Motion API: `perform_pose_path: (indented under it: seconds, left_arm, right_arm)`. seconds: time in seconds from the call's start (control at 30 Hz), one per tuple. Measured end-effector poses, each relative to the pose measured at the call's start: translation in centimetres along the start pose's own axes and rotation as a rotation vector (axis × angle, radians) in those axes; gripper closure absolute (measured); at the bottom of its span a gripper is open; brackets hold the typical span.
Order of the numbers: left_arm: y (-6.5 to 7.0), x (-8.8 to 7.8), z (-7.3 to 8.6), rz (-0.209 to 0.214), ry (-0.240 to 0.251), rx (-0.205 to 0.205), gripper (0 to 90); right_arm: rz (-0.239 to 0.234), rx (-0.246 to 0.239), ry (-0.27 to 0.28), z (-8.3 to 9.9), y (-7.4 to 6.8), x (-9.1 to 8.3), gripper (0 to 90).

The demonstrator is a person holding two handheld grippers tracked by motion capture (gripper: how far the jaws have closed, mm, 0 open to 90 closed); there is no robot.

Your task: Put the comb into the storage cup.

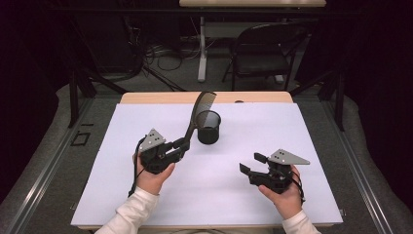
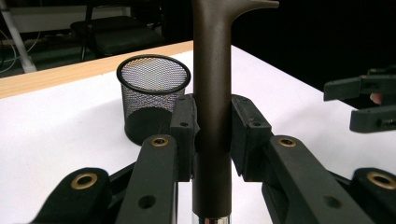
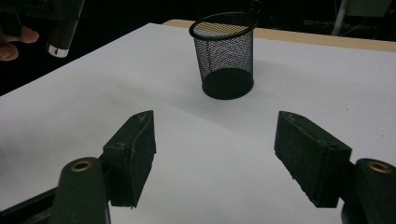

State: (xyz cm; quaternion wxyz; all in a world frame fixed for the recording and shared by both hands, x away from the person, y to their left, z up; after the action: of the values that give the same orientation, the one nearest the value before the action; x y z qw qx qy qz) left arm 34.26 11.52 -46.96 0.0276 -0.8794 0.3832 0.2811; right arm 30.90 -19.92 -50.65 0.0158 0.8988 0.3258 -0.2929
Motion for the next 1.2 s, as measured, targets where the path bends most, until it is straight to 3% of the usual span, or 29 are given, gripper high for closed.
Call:
perform_pose_path:
  seconds: [0.2,0.47,0.8,1.0,1.2]
  left_arm:
    - [-0.1,0.0,0.1,-0.005,0.008,-0.004,72.6]
    - [-0.4,-0.3,0.1,-0.01,0.017,-0.013,72.7]
    - [-0.5,-0.3,0.2,-0.016,0.022,-0.019,72.6]
    - [-0.5,-0.3,0.2,-0.018,0.022,-0.016,72.7]
    - [-0.4,-0.2,0.4,-0.022,0.021,-0.012,72.7]
  right_arm:
    - [-0.007,0.013,-0.014,-2.3,0.1,0.1,28.8]
    - [0.014,0.005,-0.089,-5.4,-0.6,1.1,28.4]
    - [0.011,0.03,-0.081,-8.6,-1.1,1.5,29.3]
    - [0.004,0.017,-0.075,-9.3,-1.6,1.9,29.3]
    - [-0.022,0.033,-0.074,-9.1,-1.8,2.1,33.3]
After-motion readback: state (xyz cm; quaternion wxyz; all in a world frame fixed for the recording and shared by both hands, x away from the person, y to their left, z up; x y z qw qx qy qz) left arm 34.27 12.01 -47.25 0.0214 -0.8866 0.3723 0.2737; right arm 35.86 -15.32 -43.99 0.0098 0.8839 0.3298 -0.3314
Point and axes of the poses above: each handheld gripper's, and its own axes: x roughly forward along the jaws, z roughly out of its underside, y roughly to its right, the point moved 3 cm from there along x, roughly forward along the jaws, and after that the axes turned 10 degrees about -y, right-handed, at the moved point
